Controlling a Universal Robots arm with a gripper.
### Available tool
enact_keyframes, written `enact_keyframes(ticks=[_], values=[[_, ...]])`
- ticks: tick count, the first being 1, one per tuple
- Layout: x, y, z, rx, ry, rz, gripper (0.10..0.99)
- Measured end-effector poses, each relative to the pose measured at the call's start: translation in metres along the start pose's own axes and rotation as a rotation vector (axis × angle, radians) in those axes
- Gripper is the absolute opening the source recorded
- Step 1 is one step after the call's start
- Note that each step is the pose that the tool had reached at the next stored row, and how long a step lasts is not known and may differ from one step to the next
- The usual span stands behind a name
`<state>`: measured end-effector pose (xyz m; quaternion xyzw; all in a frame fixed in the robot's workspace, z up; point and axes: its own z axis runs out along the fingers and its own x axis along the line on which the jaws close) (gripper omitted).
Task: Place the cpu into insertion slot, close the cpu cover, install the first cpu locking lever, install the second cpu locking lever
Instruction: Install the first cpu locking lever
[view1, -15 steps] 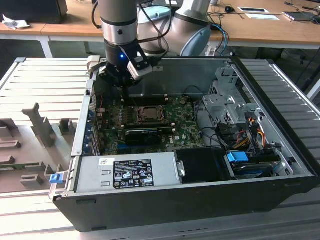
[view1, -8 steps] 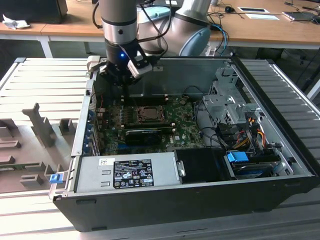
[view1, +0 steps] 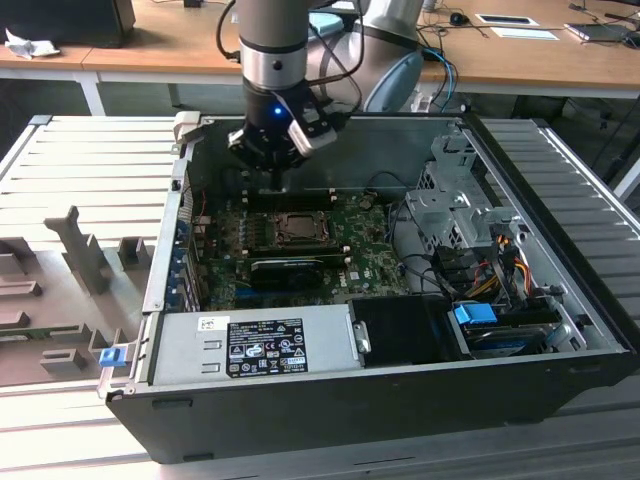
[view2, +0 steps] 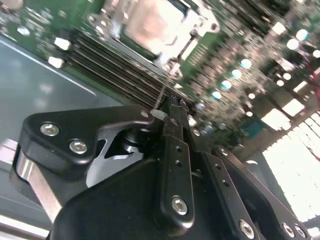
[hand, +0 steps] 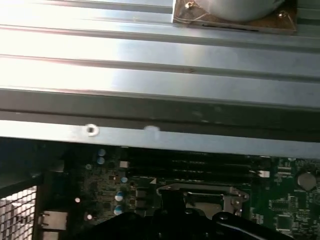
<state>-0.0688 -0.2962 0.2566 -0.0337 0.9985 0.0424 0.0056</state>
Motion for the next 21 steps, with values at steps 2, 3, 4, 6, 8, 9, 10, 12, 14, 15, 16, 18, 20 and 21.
enact_keyframes(ticks=[2, 3, 4, 6, 8, 9, 10, 12, 14, 15, 16, 18, 20, 21], values=[[-0.0084, -0.0007, 0.002, 0.0, 0.0, 0.0, 0.106], [-0.0128, -0.0011, 0.0032, 0.0, -0.0002, 0.0, 0.106], [-0.0146, -0.0013, 0.004, -0.002, -0.0004, 0.0, 0.106], [-0.016, -0.0017, 0.0056, -0.008, -0.0006, 0.0, 0.106], [-0.0173, -0.0022, 0.0093, -0.01, -0.0007, 0.0, 0.106], [-0.0177, -0.0024, 0.0117, -0.01, -0.0006, 0.0, 0.106], [-0.0183, -0.0026, 0.0135, -0.01, -0.0007, 0.0, 0.106], [-0.0198, -0.003, 0.0172, -0.01, -0.0007, 0.0, 0.106], [-0.0222, -0.003, 0.02, -0.01, -0.0007, 0.0, 0.106], [-0.0233, -0.003, 0.0211, -0.011, -0.0007, 0.0, 0.106], [-0.0247, -0.0029, 0.0221, -0.012, -0.0007, 0.0, 0.106], [-0.0272, -0.0021, 0.0254, -0.015, -0.0009, 0.0, 0.106], [-0.0287, -0.0001, 0.0282, -0.016, -0.001, 0.0, 0.106], [-0.029, 0.0005, 0.0292, -0.017, -0.001, 0.0, 0.106]])
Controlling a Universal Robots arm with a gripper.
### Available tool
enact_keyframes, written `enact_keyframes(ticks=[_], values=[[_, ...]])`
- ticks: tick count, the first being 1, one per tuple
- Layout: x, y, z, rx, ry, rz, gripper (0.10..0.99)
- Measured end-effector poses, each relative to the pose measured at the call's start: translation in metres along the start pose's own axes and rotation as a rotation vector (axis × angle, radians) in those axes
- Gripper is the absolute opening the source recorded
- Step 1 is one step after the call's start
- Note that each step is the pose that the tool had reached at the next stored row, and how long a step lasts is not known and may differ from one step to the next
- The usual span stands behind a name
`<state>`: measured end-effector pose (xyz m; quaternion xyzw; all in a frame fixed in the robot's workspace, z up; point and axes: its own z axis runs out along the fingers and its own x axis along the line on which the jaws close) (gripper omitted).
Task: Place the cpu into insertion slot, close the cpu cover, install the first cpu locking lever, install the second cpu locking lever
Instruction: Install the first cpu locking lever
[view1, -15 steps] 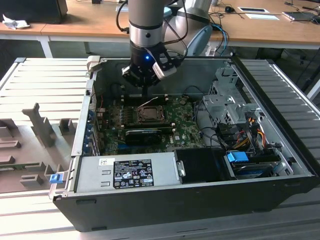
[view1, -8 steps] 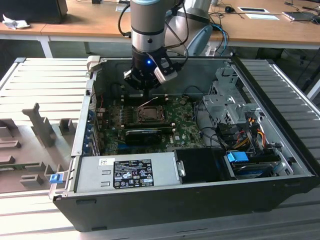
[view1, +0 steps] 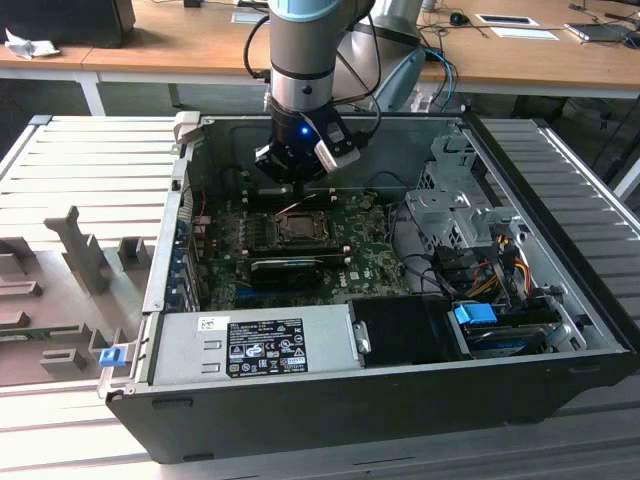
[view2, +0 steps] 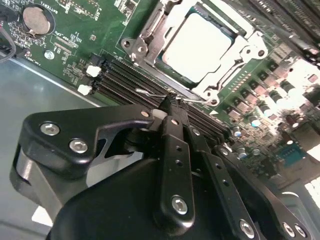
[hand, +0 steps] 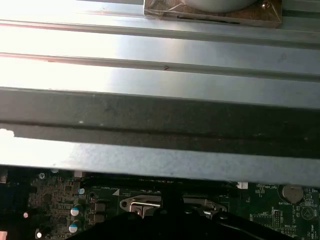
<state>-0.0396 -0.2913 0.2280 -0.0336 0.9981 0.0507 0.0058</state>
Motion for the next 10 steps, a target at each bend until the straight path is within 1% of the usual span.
enact_keyframes(ticks=[4, 7, 10], values=[[-0.0028, 0.002, 0.0032, -0.001, 0.0, 0.0, 0.106], [-0.005, 0.0024, 0.0058, -0.001, 0.0, 0.0, 0.106], [-0.0089, 0.0018, 0.0086, -0.001, 0.0, 0.0, 0.106]])
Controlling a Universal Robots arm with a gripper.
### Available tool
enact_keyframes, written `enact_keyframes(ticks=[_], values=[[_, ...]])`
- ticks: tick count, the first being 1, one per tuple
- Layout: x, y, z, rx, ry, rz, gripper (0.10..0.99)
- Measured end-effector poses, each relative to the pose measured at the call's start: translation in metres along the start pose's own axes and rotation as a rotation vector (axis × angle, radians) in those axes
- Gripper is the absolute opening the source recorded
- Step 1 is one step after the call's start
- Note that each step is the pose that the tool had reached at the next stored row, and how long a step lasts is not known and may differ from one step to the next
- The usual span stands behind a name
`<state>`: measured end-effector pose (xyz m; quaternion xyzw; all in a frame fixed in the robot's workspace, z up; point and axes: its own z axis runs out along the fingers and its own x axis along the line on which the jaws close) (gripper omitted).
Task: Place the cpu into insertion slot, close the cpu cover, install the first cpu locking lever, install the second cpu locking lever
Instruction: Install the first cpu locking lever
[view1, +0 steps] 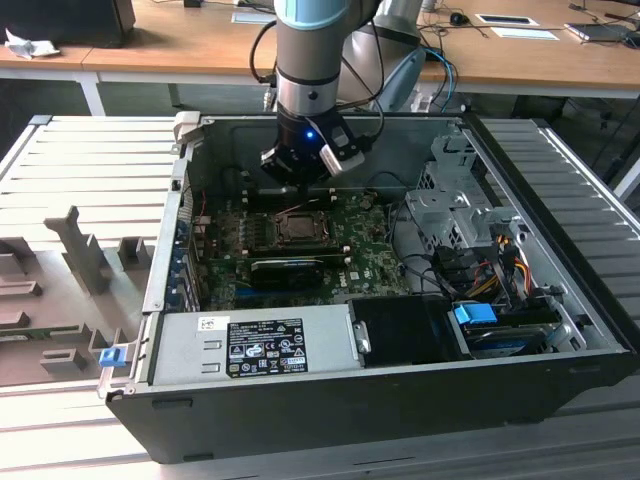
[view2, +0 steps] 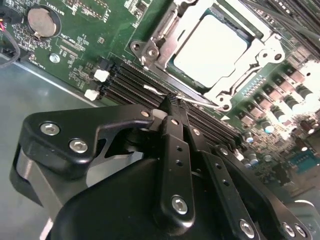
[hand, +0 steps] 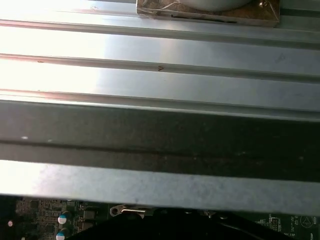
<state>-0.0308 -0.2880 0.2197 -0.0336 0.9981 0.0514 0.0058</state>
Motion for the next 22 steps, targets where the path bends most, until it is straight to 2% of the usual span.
enact_keyframes(ticks=[6, 14, 22], values=[[-0.0074, -0.001, 0.0046, 0.0, 0.0003, -0.001, 0.106], [-0.0115, -0.0023, 0.015, -0.006, 0.0038, -0.001, 0.106], [-0.0115, -0.0025, 0.0159, -0.001, 0.0042, -0.001, 0.106]])
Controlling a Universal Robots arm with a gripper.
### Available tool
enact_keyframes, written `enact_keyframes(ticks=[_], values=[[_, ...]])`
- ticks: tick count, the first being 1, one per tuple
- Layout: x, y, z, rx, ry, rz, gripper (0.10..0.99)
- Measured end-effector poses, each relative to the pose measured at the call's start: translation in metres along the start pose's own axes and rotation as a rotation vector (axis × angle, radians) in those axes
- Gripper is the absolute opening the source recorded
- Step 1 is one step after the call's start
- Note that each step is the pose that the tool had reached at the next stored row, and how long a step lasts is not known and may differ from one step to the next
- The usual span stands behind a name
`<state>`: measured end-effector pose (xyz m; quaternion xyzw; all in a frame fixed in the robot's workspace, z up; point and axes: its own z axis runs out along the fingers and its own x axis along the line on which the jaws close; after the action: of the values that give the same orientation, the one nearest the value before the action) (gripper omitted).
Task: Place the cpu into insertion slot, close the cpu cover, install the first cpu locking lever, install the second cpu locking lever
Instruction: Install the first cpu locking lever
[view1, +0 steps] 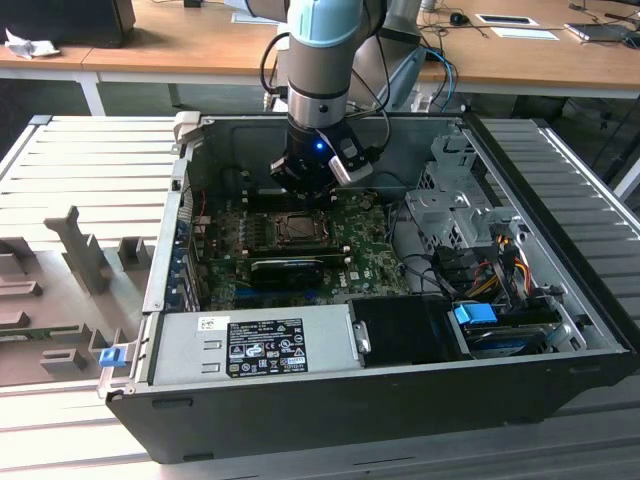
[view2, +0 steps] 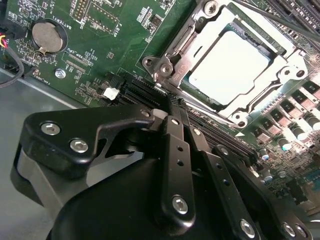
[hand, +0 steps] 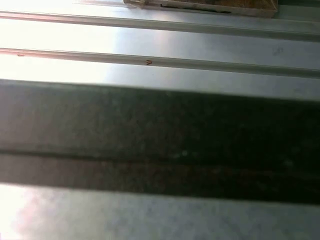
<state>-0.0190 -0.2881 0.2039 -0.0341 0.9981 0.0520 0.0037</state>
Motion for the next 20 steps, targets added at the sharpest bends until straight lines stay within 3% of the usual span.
enact_keyframes(ticks=[5, 12, 20], values=[[0.0, 0.0001, 0.0001, 0.003, 0.0002, 0.0, 0.106], [0.0, -0.0003, 0.0028, 0.022, 0.0016, 0.0, 0.106], [-0.0001, 0.0001, 0.0007, 0.015, 0.0005, 0.0, 0.106]])
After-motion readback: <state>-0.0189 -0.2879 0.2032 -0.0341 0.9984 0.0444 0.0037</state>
